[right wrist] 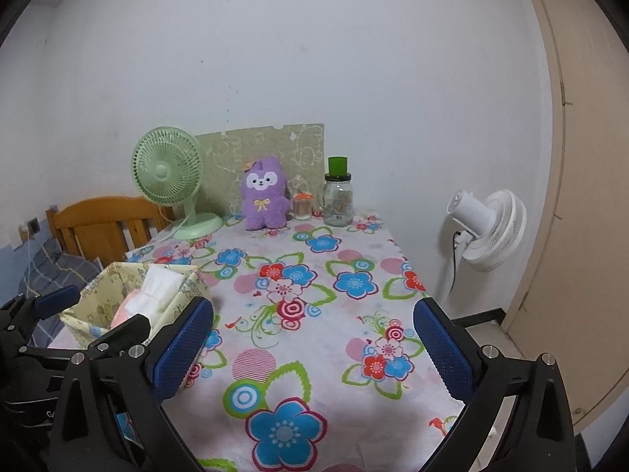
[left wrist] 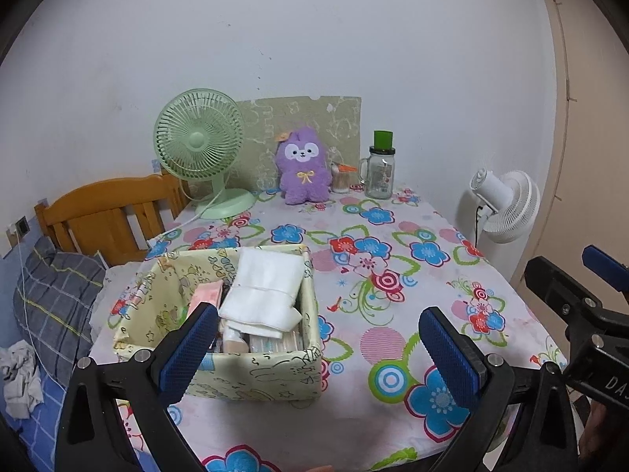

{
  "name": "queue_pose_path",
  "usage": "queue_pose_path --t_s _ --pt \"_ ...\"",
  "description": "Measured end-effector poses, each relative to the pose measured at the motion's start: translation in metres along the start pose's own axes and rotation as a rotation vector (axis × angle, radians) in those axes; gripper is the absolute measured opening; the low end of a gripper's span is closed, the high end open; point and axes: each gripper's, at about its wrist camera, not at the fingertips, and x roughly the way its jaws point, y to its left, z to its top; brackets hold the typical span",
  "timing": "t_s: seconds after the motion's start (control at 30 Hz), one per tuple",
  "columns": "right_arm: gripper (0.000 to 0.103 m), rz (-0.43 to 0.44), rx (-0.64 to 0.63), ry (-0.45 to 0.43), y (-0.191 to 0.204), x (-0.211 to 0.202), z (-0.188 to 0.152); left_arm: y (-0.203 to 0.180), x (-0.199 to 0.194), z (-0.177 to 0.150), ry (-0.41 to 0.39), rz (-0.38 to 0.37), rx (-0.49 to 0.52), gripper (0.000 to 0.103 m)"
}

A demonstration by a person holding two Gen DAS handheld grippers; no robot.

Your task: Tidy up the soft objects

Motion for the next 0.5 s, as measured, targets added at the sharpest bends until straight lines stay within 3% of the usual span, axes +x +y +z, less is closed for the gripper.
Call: queue_pose_path --t_s 0.2,0.5 --pt "0.103 -0.024 -0.014 0.008 0.0025 0.0018 -0.0009 0.0098 -0.0012 0.0005 -0.005 -0.001 -0.051 0.103" --pt "0.103 -0.011 -0.028 0.009 0.0077 0.0010 -0.0004 0.0108 -0.0045 -0.0003 -0.015 0.002 -0.048 0.103"
